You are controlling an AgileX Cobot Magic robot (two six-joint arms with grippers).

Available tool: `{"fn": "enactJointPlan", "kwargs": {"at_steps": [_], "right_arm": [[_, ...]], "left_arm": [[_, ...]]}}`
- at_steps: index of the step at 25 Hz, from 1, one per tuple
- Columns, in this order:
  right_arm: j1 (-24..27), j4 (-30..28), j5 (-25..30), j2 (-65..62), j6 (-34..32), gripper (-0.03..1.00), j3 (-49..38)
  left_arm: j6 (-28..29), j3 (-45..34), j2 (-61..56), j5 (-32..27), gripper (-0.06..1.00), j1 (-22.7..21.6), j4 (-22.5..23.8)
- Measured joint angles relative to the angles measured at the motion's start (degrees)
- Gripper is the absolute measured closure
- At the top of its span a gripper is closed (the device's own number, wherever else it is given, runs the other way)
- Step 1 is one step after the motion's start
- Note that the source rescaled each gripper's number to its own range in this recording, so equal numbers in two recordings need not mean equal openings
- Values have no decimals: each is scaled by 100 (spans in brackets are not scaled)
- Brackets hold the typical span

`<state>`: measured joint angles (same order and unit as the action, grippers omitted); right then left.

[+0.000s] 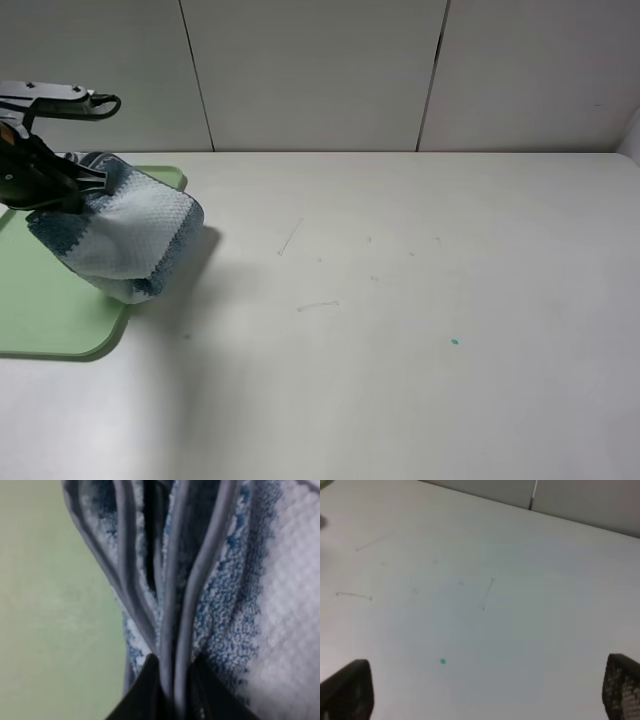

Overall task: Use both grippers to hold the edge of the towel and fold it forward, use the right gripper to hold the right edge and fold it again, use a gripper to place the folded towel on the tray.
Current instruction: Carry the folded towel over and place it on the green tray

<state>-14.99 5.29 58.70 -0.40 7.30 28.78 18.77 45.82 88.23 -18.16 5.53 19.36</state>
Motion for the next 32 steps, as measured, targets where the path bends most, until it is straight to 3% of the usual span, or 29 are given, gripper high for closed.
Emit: {"fn": "enactJointPlan", "kwargs": {"at_steps": [7, 20, 32], "right_arm": [[0, 0, 0, 0, 0, -3, 0], [0, 0, 0, 0, 0, -3, 0], [0, 0, 0, 0, 0, -3, 0]], "left_arm": [[0, -337, 0, 499, 87, -513, 182], [0, -366, 0, 863, 87, -1143, 600], [0, -382, 0, 1131, 87, -1220, 700]]}}
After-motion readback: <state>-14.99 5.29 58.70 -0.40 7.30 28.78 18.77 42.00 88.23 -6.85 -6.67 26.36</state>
